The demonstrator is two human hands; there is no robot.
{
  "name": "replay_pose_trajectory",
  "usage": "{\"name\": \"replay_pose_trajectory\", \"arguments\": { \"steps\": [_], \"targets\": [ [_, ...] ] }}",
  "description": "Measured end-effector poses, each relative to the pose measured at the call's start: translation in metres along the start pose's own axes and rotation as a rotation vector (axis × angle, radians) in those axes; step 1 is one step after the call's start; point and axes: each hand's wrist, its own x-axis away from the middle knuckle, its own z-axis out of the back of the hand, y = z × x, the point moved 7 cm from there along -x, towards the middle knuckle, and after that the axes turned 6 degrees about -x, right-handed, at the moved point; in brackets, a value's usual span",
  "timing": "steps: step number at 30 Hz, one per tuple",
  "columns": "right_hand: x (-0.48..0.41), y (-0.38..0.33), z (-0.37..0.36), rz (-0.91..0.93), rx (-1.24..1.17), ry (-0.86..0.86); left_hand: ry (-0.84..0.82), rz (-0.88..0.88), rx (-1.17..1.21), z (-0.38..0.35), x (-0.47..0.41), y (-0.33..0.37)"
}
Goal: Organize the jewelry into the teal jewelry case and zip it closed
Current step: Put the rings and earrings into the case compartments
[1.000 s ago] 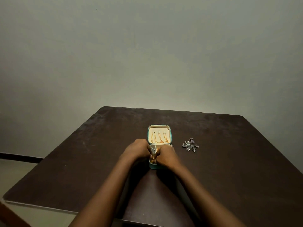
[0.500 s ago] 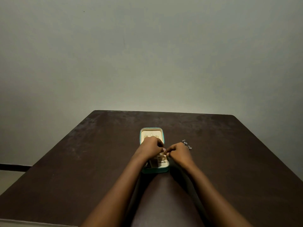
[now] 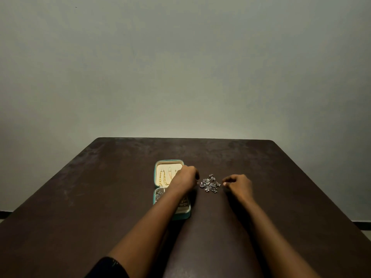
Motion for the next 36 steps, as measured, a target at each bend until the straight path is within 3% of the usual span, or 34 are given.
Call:
{"name": "replay_pose_trajectory", "arguments": {
  "steps": [6, 12, 19, 27, 36],
  "targets": [
    [-0.004, -0.009, -0.015, 0.096, 0.030, -0.017, -0.082, -0.083, -0.086, -0.011, -0.009, 0.017],
    [-0.010, -0.018, -0.029, 0.192, 0.156, -0.058, -0.037, -0.100, -0.222, -0.007, -0.009, 0.019],
    [-0.018, -0.010, -0.032, 0.161, 0.131, -0.026, 0.011, -0.106, -0.138, 0.003, -0.012, 0.008],
    [-0.021, 0.001, -0.026, 0.147, -0.212, 0.051, -0.052, -0.260, -0.130, -0.004, -0.010, 0.022],
    [-0.021, 0.016, -0.023, 0.017, -0.787, 0.027, -0.072, -0.222, -0.207, -0.010, -0.013, 0.018]
  ]
}}
